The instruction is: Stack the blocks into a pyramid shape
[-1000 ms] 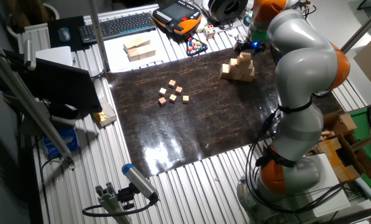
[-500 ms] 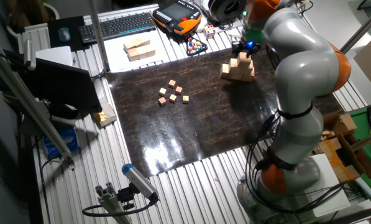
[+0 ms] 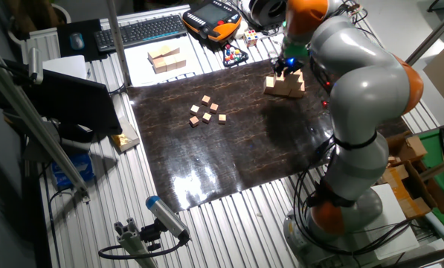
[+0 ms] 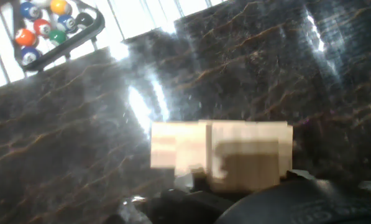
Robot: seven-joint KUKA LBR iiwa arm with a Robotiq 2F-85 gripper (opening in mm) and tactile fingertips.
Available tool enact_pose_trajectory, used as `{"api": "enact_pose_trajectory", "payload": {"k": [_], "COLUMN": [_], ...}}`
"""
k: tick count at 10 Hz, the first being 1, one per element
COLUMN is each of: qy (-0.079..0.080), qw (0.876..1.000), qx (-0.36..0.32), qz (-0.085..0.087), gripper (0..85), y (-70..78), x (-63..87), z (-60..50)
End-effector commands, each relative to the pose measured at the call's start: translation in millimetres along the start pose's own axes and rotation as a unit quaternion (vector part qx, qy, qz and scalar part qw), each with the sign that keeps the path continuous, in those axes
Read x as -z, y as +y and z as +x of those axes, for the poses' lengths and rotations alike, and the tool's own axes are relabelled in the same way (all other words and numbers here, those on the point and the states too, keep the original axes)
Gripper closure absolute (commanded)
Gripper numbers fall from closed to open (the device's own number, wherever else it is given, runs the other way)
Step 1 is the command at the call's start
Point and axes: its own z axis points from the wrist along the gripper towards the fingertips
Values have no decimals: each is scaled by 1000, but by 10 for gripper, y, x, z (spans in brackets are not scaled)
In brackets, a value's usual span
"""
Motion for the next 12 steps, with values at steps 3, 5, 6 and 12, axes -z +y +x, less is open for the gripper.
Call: {"api": "enact_pose_trajectory", "payload": {"k": [3,5,6,12], "qy": [15,25,23,17], "qw": [1000,999,999,998], "qx": [22,32,38,61], "qz": [-5,-1,3,4], "gripper": [843,843,843,843], "y": [62,42,48,77], "x": [-23,20,17,-7], "z": [148,215,243,327]}}
